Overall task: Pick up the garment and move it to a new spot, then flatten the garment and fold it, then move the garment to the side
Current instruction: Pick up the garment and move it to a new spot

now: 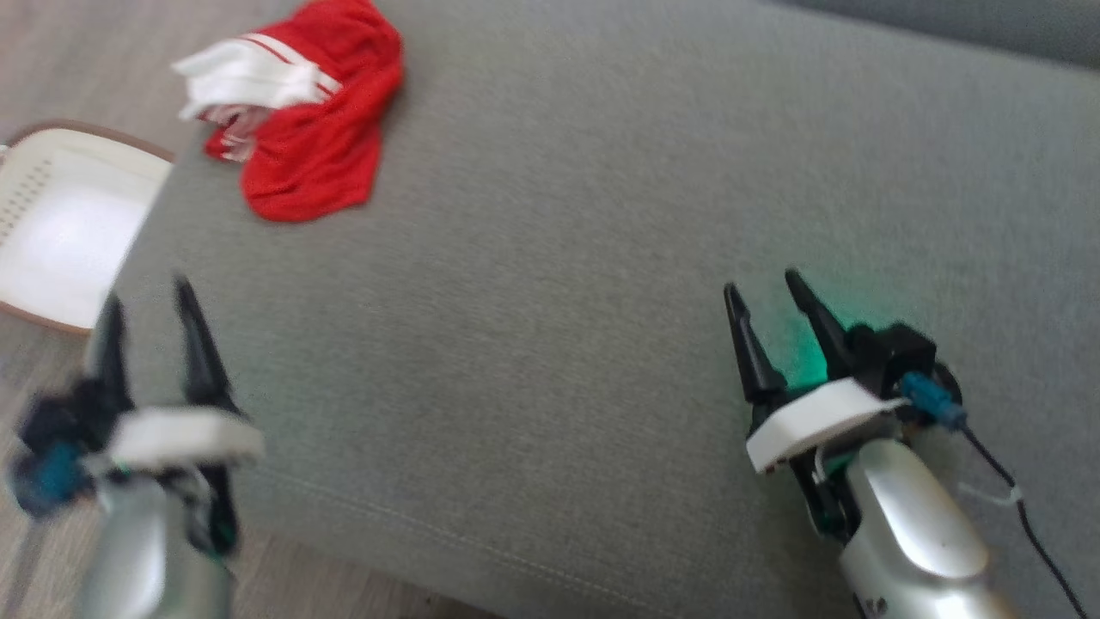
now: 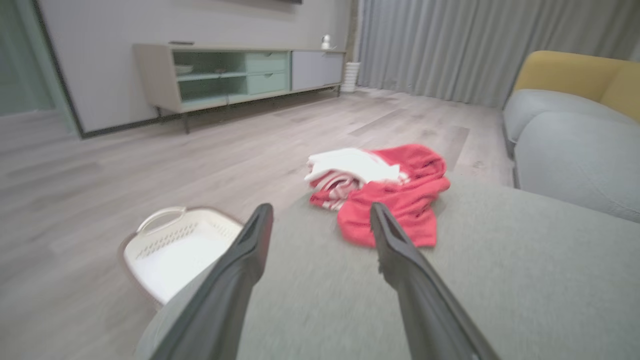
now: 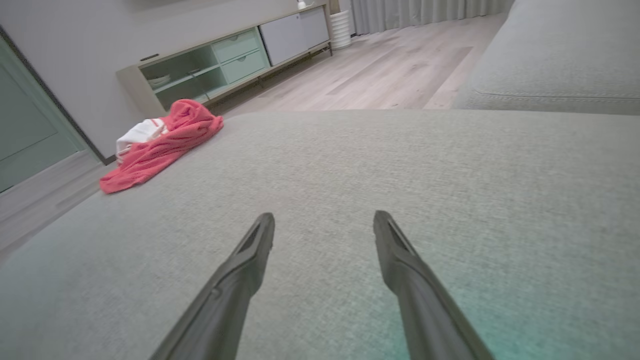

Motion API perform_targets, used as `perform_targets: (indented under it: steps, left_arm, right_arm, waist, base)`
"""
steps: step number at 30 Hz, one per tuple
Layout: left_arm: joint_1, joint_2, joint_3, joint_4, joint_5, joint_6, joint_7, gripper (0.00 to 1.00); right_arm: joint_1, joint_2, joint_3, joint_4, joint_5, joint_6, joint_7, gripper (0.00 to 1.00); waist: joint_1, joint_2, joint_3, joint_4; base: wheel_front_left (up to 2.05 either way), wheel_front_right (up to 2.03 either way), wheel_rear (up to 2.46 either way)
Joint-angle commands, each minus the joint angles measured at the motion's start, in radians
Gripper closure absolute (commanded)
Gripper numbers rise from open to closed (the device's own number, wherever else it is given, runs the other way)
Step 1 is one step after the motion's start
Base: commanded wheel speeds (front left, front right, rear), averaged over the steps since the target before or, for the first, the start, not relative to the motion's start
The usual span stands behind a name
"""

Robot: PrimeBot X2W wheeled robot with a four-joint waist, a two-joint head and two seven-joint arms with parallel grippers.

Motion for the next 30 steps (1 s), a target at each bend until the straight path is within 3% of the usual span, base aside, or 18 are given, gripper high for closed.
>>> perform_targets:
  steps: [1,7,15,30]
  left_arm:
    - [-0.087,0.064,0.053,-0.020,0.024,-0.018,-0.005,0.00]
    - [-0.270,0.134,0.048,0.059,0.064,-0.049,-0.005,0.00]
    - [-0.462,0.258,0.028,0.318,0.054,-0.077,-0.005,0.00]
    - [-0.595,0.299,0.030,0.643,0.017,-0.063,0.043,0.00]
  right_arm:
    - [-0.038,0.002,0.022,-0.046,-0.020,0.003,-0.011,0.00]
    - [-0.075,-0.001,0.023,-0.097,-0.067,0.003,-0.011,0.00]
    - [-0.128,-0.005,0.050,-0.152,-0.081,0.003,-0.011,0.00]
    - [-0.131,-0.038,0.059,-0.223,-0.060,0.003,-0.011,0.00]
  waist:
    - [-0.0001,0.0000,0.078,-0.058]
    - [-0.0001,0.0000,0.166,-0.115]
    - [-0.0001,0.0000,0.249,-0.210]
    - [-0.0001,0.0000,0.310,-0.293]
  base:
    - [0.00,0.00,0.00]
    - [0.00,0.00,0.00]
    - [0.00,0.00,0.00]
    - [0.00,0.00,0.00]
